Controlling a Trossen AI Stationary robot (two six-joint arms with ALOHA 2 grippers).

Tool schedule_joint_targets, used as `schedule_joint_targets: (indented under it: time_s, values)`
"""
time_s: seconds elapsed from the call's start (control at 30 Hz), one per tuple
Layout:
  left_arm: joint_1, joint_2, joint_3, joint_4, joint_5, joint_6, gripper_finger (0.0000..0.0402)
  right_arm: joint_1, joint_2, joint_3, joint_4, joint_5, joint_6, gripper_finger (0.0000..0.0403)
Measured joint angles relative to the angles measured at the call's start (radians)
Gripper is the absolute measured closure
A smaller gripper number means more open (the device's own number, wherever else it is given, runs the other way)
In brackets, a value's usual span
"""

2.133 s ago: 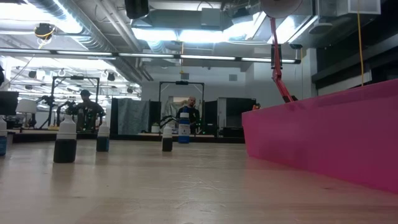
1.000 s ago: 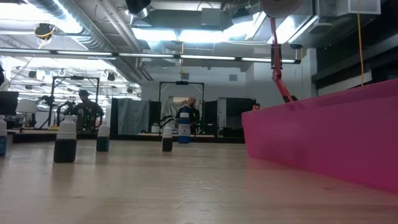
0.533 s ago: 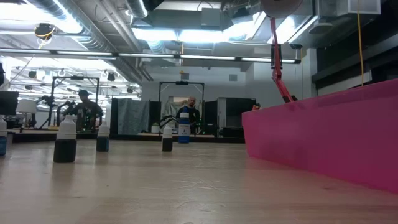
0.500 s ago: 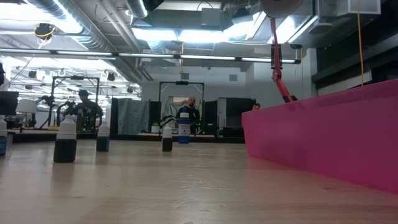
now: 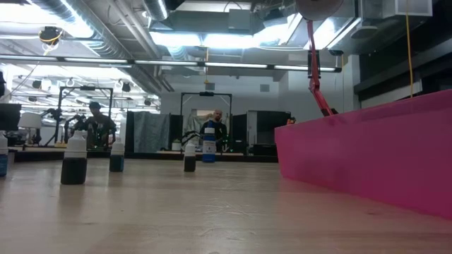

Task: Pick & Place food coloring
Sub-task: Put the small pink food coloring bottle into the red bin

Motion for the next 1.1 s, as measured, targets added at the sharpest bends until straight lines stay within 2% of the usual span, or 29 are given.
schedule_joint_targets:
  time_s: [0.53,1.0,1.1]
  values:
    - [0.000,0.000,-0.001,0.023,-0.008,0.007,0.0343,0.000,0.000,0.000,0.001,-0.006,-0.030,0.0251]
    - [0.000,0.000,-0.001,0.022,-0.028,0.010,0.0340,0.000,0.000,0.000,-0.002,-0.006,-0.034,0.0348]
    - [0.000,0.000,-0.002,0.022,-0.029,0.010,0.0327,-0.001,0.000,0.000,-0.003,-0.006,-0.038,0.0352]
